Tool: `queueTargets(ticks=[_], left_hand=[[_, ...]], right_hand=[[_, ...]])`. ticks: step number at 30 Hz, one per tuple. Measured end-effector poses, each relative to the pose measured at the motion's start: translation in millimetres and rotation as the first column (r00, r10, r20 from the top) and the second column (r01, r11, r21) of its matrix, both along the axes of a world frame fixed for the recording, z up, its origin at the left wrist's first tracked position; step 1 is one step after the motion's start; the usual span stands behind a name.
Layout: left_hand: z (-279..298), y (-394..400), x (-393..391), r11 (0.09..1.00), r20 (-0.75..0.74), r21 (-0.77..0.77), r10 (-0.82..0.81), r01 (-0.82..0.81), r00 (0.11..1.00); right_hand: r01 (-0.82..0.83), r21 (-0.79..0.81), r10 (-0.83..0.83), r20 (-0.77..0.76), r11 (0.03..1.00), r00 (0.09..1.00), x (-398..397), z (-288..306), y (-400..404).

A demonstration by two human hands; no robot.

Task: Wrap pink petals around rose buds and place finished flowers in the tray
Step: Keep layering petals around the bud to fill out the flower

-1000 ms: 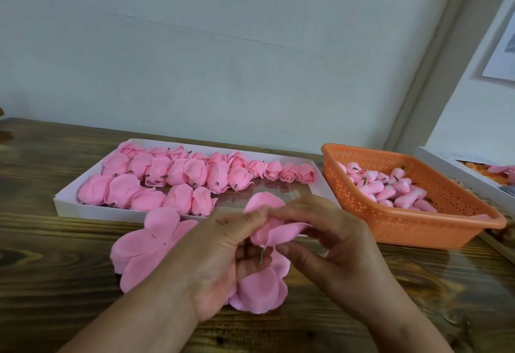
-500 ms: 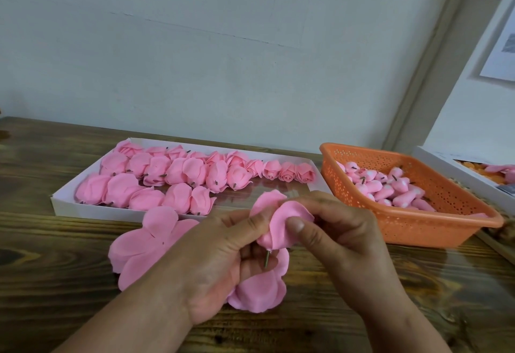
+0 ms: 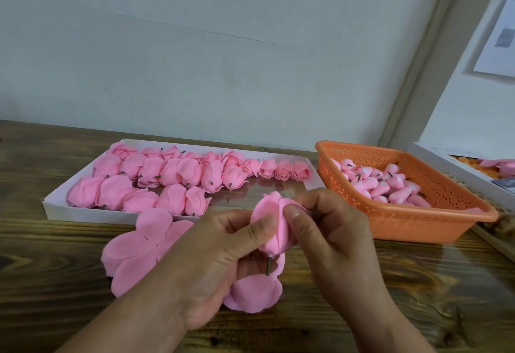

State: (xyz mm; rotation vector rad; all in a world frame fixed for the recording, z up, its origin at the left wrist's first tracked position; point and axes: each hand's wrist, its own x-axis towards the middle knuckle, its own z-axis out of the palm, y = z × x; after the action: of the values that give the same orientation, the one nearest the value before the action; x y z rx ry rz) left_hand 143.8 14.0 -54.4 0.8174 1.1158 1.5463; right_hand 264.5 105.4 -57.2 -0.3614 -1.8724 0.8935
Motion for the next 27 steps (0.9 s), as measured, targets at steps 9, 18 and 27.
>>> queueTargets(ticks=[9,18,27], left_hand=[[-2,-2,1,0.997,-0.156,0.066,0.048,-0.038,0.987],[-3,-3,3,0.993,-0.115,0.115,0.026,-0.013,0.993],[3,-8,1,0.964,-0.046,-0.005,-0.267,0.267,0.963]], right_hand=[[0.074,0.027,-0.074,-0.017,0.997,0.997,0,0,-5],[0.103,0.065,-0.102,-0.011,0.993,0.995,-2,-1,-5],[-0.516,-0.113,0.528,0.156,0.849,0.835,21,23,30]])
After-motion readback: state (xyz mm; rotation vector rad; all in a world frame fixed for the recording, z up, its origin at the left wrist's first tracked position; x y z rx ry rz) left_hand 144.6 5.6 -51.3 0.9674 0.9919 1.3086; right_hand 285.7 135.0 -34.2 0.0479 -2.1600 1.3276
